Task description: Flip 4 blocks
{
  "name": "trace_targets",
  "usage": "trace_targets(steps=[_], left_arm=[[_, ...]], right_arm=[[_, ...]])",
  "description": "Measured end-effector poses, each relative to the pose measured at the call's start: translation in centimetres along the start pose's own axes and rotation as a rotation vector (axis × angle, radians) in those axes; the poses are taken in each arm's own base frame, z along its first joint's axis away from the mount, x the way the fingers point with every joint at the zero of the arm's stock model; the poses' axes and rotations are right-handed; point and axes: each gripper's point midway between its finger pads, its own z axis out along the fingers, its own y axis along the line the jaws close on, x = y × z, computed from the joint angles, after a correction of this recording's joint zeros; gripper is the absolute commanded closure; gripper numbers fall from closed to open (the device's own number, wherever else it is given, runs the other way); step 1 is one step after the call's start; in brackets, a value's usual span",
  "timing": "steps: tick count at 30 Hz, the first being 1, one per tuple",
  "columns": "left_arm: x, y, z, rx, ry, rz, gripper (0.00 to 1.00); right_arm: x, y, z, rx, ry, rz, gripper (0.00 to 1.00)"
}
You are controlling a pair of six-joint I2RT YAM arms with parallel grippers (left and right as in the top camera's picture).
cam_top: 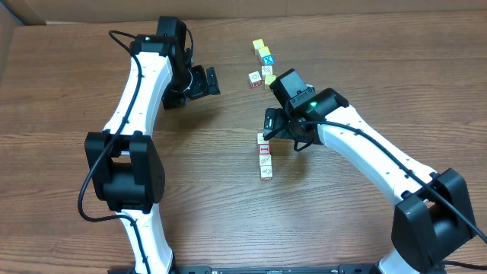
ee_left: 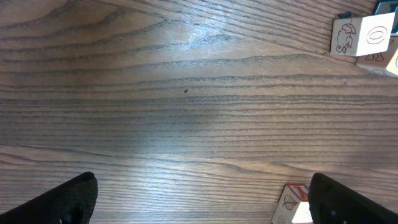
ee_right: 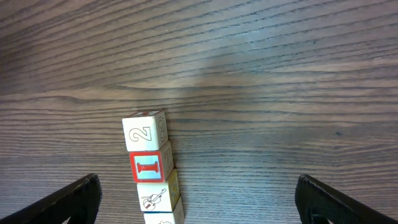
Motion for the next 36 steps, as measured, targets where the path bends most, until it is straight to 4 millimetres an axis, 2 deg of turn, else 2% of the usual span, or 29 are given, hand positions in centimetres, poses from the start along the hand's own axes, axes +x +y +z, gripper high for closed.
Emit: trace_targets(steps=[13,17,22,25,28,32,35,36], left_arm=[[0.0,0.0,0.0,0.0,0.0,0.0,0.0],[0.0,0.0,0.0,0.0,0.0,0.0,0.0],[0.0,0.0,0.0,-0.003,-0.001,0.0,0.0],[0.0,0.1,0.0,-0.003,-0.001,0.0,0.0],[0.0,0.0,0.0,-0.003,-0.001,0.0,0.0],[0.0,0.1,0.0,-0.003,-0.001,0.0,0.0],[0.0,0.1,0.0,-0.003,-0.001,0.0,0.0],[0.0,0.0,0.0,-0.003,-0.001,0.0,0.0]], right_arm=[[-0.5,0.4,0.0,-0.016,-0.019,0.001,0.0],[-2.5,2.0,-0.2,-0.083,-0.103,-0.003,0.0],[-7.2,6.1,-1.9,-0.251,-0.301,-0.053,0.0],[-9.8,8.4,-3.8,-0.344,-0.435,-0.107,0.0],[-11.4,9.8,-6.6,-0.4,-0.549,-0.175,0.0],[-12.6,10.7,-12.9,-0.46,-0.715,-0.268,0.0],[-12.6,10.3,-18.4,-0.482,-0.83,-0.331,0.0],[-12.4,9.9,-20.7,-0.489,-0.88,-0.356,0.0]])
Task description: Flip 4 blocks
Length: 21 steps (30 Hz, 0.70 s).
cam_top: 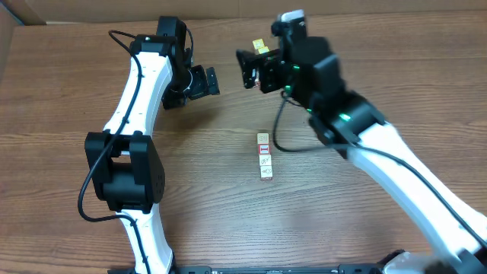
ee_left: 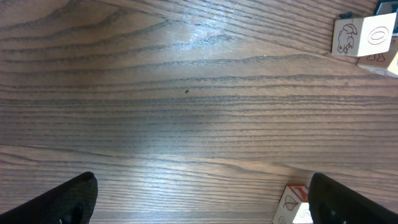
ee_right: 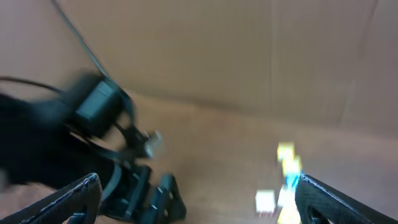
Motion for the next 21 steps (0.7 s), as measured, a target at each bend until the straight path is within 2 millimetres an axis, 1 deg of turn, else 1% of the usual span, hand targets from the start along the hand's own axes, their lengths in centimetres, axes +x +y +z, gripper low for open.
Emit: trace_targets(steps=[1,3,4,5,7,12,16,17,21], left_arm=[[0.0,0.0,0.0,0.0,0.0,0.0,0.0],[0.0,0.0,0.0,0.0,0.0,0.0,0.0],[0.0,0.0,0.0,0.0,0.0,0.0,0.0],[0.0,0.0,0.0,0.0,0.0,0.0,0.0],[0.0,0.0,0.0,0.0,0.0,0.0,0.0],[0.0,0.0,0.0,0.0,0.0,0.0,0.0],[0.0,0.0,0.0,0.0,0.0,0.0,0.0],[0.0,0.0,0.0,0.0,0.0,0.0,0.0],[0.0,0.0,0.0,0.0,0.0,0.0,0.0]], right_arm=[[-0.9,0.2,-0.8,-0.005,-0.024,-0.016,0.0],[-3.4,0.5,-3.6,-0.012,-0.09,-0.062,0.0],[-4.3,0.5,-4.7,-0.012,-0.11,-0.077,0.0],[-5.2,0.2,-6.2,-0.006,-0.132,-0.091,0.0],[-6.3,-0.6,-8.5,0.016,-0.153,-0.107,0.0],[-7.7,-2.6,-14.2,0.082,-0.182,-0.118,0.0],[-8.5,-3.2,-19.3,0.113,-0.23,-0.121,0.0],[-8.6,-3.2,-20.9,0.12,-0.248,-0.122,0.0],[-8.1,-3.4,-26.1,0.142,-0.307,-0.127,0.0]])
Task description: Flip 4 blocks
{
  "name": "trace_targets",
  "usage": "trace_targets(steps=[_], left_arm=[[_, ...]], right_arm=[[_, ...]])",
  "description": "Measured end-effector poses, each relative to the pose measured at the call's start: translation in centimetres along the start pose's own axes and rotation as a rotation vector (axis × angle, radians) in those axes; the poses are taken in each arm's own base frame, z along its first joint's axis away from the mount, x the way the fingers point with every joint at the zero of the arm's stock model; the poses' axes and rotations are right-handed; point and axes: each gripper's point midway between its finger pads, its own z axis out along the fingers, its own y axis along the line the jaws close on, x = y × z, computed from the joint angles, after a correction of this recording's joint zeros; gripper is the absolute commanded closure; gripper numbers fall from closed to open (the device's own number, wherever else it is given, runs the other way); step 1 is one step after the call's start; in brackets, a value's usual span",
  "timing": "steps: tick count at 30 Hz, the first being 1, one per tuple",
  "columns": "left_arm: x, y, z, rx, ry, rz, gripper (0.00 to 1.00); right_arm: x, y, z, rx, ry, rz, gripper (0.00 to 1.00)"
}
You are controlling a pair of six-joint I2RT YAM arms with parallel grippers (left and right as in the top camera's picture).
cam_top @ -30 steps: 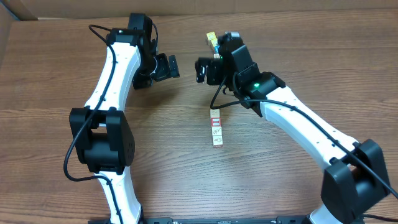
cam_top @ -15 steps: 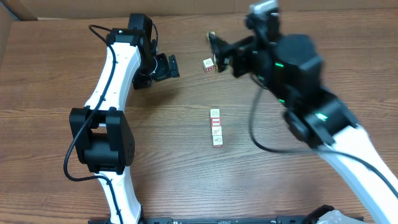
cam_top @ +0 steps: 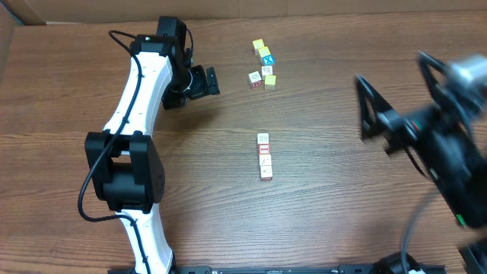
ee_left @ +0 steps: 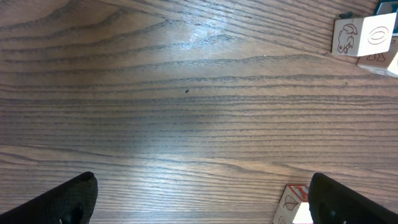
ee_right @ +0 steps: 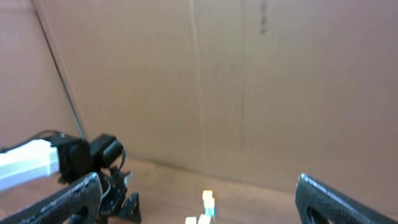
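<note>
A short row of small picture blocks (cam_top: pixel 264 156) lies in the middle of the table. A cluster of loose blocks (cam_top: pixel 262 65) sits at the far side, also seen small in the right wrist view as blocks (ee_right: pixel 205 208). My left gripper (cam_top: pixel 209 81) hovers low and open left of that cluster. Its fingertips (ee_left: pixel 62 199) straddle bare wood, with a leaf block (ee_left: pixel 293 208) beside the right tip. My right gripper (cam_top: pixel 370 114) is raised high at the right, blurred and open, with nothing between its fingers (ee_right: pixel 62 199).
Two more blocks (ee_left: pixel 364 37) show at the top right of the left wrist view. A cardboard wall (ee_right: pixel 249 81) stands behind the wooden table (cam_top: pixel 342 198). The left arm (cam_top: pixel 137 91) reaches along the left side.
My right arm has moved from above the far block cluster to high over the table's right side. Its camera now faces the cardboard wall. The left arm and the blocks have not moved.
My right gripper first stood open and low at the far end of the block row. Then it was lifted over the far cluster, and now it is high at the right. The left gripper stayed open beside the cluster throughout.
</note>
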Motion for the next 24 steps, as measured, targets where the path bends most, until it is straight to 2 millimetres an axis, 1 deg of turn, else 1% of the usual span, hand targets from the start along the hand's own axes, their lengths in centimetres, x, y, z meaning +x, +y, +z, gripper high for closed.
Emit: trace_targets(steps=[2,4,7,9,12,14,16,18,20,24], left_arm=[[0.0,0.0,0.0,0.0,0.0,0.0,0.0],[0.0,0.0,0.0,0.0,0.0,0.0,0.0],[0.0,0.0,0.0,0.0,0.0,0.0,0.0],[0.0,0.0,0.0,0.0,0.0,0.0,0.0],[0.0,0.0,0.0,0.0,0.0,0.0,0.0],[0.0,0.0,0.0,0.0,0.0,0.0,0.0],[0.0,0.0,0.0,0.0,0.0,0.0,0.0],[0.0,0.0,0.0,0.0,0.0,0.0,0.0],[0.0,0.0,0.0,0.0,0.0,0.0,0.0],[0.0,0.0,0.0,0.0,0.0,0.0,0.0]], right_arm=[[0.2,-0.4,-2.1,0.012,-0.02,-0.002,0.0],[0.9,-0.7,-3.7,0.024,-0.03,-0.002,0.0],[2.9,-1.3,-5.6,0.042,-0.035,-0.003,0.0],[4.8,-1.7,-6.5,0.051,-0.032,-0.004,0.0],[7.6,-2.1,-7.3,0.061,-0.026,-0.004,0.0],[9.0,-2.3,-7.6,0.062,-0.04,-0.006,0.0],[9.9,-2.5,-7.7,0.06,-0.079,-0.013,0.0],[10.3,-2.5,-7.8,0.056,-0.129,-0.022,0.0],[10.3,-2.5,-7.9,0.048,-0.189,-0.036,0.0],[9.6,-2.2,-8.2,0.019,-0.34,-0.07,0.0]])
